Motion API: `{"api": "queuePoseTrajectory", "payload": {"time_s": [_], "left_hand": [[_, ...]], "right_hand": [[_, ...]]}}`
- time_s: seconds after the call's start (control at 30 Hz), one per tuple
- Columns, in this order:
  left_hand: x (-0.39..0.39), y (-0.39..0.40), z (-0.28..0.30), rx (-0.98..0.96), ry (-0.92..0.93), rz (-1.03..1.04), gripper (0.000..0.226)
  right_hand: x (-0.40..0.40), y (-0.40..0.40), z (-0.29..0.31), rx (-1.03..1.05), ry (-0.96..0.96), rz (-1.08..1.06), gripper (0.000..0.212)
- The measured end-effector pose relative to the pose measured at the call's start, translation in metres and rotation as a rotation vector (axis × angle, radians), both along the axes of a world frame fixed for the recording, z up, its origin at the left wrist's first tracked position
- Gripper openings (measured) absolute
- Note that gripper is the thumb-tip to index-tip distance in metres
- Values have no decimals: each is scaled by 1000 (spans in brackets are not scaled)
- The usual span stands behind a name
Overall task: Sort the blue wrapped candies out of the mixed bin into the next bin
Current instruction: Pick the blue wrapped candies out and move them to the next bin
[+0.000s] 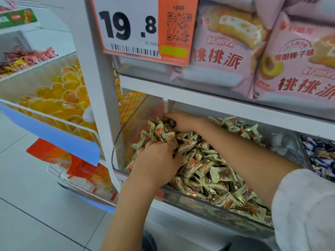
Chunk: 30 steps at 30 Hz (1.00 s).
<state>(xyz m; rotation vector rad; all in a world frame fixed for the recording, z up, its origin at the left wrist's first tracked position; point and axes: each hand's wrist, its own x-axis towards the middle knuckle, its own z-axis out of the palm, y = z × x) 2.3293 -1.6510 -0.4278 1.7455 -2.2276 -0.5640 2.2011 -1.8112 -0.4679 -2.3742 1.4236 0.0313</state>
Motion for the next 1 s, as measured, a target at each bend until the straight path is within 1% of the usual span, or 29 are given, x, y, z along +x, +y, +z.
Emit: {"api": "queuePoseTrajectory", "payload": {"time_s": [0.07, 0.13, 0.23, 0.33, 0.47, 0.57, 0.7, 0.77, 0.83, 0.87, 0.93, 0.97, 1.0], "left_hand": [[0, 0, 1, 14, 9, -2, 36], [1, -3, 1, 39, 6, -3, 38], [2, -6, 3, 95, 28, -4, 40], [4, -6, 6, 123, 41, -10, 41], [7, -7, 8, 111, 121, -11, 37], [9, -6, 8, 89, 156, -4, 35], [15, -7, 10, 97, 181, 0, 30], [15, -9, 11, 99, 177, -4, 28], [14, -10, 13, 95, 177, -6, 27], [13, -11, 14, 87, 185, -5, 26], [13, -11, 15, 65, 209, 5, 23], [13, -12, 15, 52, 221, 10, 20], [14, -13, 14, 38, 235, 18, 17]], "right_hand": [[0, 2, 0, 75, -85, -52, 61], [-2, 6, 2, 134, -193, -97, 54], [-8, 10, 5, 149, -305, -175, 41], [-18, 18, 12, 181, -349, -248, 43], [-23, 33, 26, 256, -309, -242, 30], [-19, 41, 36, 271, -288, -228, 42], [-10, 41, 45, 374, -254, -221, 47], [-8, 42, 47, 446, -307, -252, 45], [-6, 44, 47, 495, -423, -345, 42], [-5, 45, 47, 511, -458, -380, 45], [-5, 43, 44, 529, -410, -367, 51], [-5, 44, 43, 520, -380, -341, 51], [-7, 44, 42, 502, -391, -327, 50]]}}
